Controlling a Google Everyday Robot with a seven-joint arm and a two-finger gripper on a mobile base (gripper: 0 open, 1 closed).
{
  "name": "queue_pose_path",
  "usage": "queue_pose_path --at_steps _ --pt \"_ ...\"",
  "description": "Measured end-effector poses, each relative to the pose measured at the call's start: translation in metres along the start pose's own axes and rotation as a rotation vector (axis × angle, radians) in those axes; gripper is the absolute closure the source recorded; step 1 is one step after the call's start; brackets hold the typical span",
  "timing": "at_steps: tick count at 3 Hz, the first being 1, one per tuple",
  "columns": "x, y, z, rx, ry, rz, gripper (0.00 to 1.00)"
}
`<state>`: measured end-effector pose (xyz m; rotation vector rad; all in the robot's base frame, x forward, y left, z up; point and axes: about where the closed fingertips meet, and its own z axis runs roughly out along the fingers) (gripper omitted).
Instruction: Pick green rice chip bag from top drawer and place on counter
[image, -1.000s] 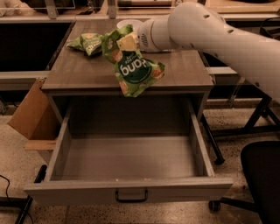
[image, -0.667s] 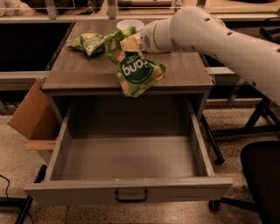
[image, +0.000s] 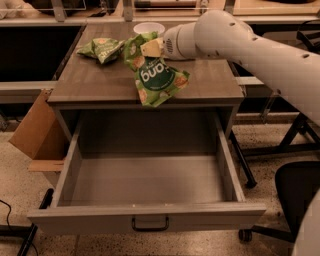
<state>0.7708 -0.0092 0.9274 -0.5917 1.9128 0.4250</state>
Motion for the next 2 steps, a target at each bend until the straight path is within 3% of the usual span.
queue_pose_path --at_steps 1,2 --pt "-0.0002 -0.0061 0.0055 0.005 0.000 0.014 1.00" --pt "-0.0009 -0.0102 0.0095 0.008 -0.001 0.026 0.81"
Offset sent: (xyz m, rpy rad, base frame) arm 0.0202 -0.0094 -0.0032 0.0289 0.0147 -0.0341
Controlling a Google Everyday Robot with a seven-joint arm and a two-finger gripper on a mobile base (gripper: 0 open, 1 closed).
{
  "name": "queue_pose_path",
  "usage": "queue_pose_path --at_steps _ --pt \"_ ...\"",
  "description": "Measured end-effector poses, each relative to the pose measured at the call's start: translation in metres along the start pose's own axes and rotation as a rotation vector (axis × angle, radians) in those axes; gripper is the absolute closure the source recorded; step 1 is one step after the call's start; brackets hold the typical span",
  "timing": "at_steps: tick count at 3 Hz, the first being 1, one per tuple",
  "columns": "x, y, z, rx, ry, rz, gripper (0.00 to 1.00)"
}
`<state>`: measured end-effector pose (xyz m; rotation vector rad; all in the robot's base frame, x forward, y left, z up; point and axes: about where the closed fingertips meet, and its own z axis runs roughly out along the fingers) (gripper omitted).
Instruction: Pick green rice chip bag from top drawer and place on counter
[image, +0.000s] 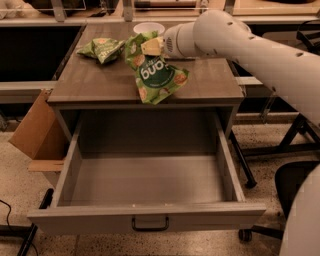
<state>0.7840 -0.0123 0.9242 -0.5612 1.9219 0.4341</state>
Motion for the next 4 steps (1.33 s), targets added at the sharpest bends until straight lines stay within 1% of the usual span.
queue_pose_path --at_steps 1,3,4 --pt "0.0004 -0.0019 0.0043 -0.002 0.002 0.009 0.50" --pt "0.0010 -0.0023 0.0053 -0.013 0.002 0.014 0.04" --pt "-0.0016 -0.0057 -0.0015 -0.009 -0.010 0.011 0.00"
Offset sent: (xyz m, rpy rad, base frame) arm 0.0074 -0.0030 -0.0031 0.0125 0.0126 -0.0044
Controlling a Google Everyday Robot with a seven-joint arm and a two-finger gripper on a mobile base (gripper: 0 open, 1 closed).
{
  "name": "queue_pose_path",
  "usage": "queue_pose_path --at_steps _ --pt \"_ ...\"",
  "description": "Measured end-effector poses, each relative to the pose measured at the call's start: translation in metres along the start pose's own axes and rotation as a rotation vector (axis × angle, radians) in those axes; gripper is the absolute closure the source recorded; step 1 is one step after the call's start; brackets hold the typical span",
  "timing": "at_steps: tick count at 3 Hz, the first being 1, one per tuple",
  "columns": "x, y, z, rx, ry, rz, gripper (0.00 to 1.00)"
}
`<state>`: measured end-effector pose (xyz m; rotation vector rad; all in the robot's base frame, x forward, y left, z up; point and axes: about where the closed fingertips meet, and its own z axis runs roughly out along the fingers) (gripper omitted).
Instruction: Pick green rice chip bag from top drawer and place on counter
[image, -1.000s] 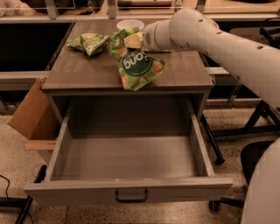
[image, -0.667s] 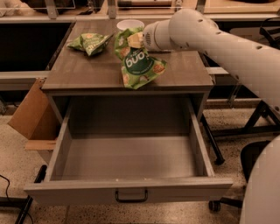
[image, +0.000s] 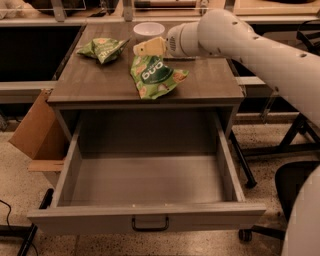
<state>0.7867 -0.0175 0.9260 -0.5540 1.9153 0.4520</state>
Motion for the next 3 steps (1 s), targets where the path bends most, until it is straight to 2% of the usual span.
queue_pose_path --at_steps 1,3 --pt "-0.008 -0.012 -0.032 0.043 -0.043 0.002 0.00" --pt "-0.016 -0.032 -0.109 0.169 -0.137 0.013 0.00"
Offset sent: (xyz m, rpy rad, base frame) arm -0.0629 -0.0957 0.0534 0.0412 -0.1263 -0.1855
